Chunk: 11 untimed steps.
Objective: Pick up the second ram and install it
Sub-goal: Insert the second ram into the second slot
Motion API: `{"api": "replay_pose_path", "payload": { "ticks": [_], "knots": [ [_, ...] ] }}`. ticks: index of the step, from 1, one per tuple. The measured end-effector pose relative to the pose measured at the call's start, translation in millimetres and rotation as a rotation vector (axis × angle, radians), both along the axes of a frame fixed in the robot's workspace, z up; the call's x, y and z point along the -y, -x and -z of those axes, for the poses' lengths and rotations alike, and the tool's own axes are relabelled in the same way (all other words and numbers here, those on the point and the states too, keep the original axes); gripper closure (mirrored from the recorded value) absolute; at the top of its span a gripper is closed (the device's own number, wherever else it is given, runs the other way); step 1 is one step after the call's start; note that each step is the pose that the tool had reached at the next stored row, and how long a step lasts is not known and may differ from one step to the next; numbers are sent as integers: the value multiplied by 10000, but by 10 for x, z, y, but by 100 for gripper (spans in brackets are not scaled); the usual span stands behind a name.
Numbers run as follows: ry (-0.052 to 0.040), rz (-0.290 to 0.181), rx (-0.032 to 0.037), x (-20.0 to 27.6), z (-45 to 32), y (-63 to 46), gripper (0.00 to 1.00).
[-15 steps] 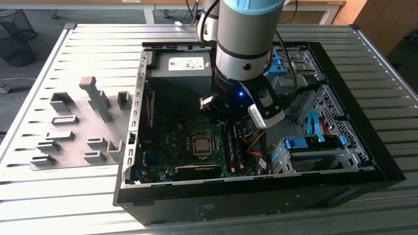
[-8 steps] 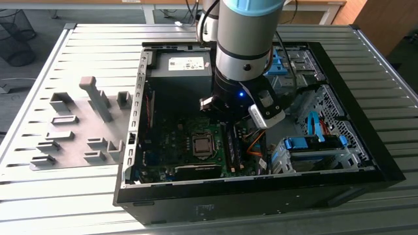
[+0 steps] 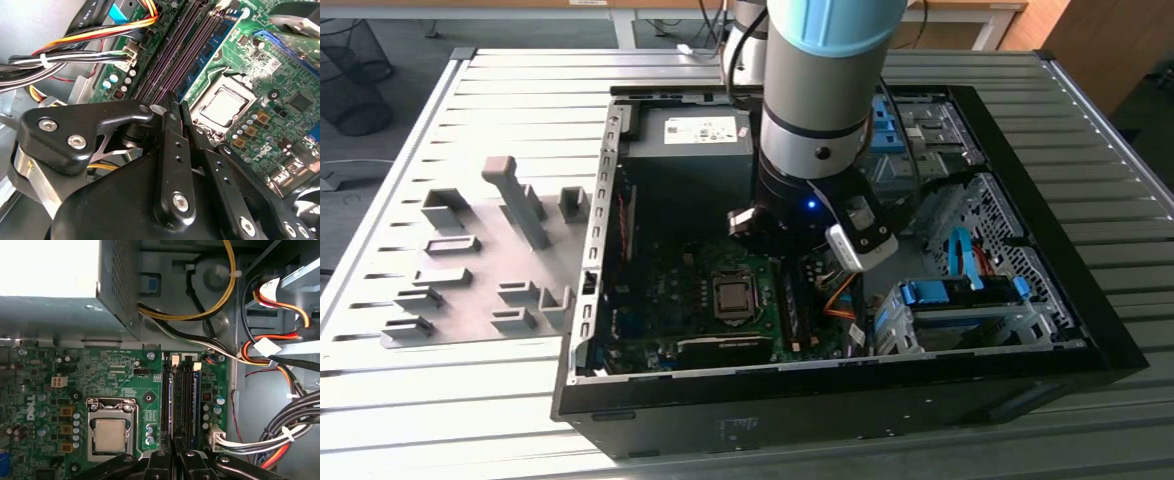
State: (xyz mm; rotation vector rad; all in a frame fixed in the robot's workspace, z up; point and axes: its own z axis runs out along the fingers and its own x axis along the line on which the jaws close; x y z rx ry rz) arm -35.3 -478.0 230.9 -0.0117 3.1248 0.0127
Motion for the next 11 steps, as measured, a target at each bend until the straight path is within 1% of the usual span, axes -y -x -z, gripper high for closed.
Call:
{"api": "replay_pose_path", "payload": {
  "ticks": [1, 2, 11],
  "knots": [
    [0, -1, -19, 0, 16, -1, 86],
    [2, -2, -27, 0, 17, -1, 86],
    [2, 1, -27, 0, 19, -1, 86]
  ]
}}
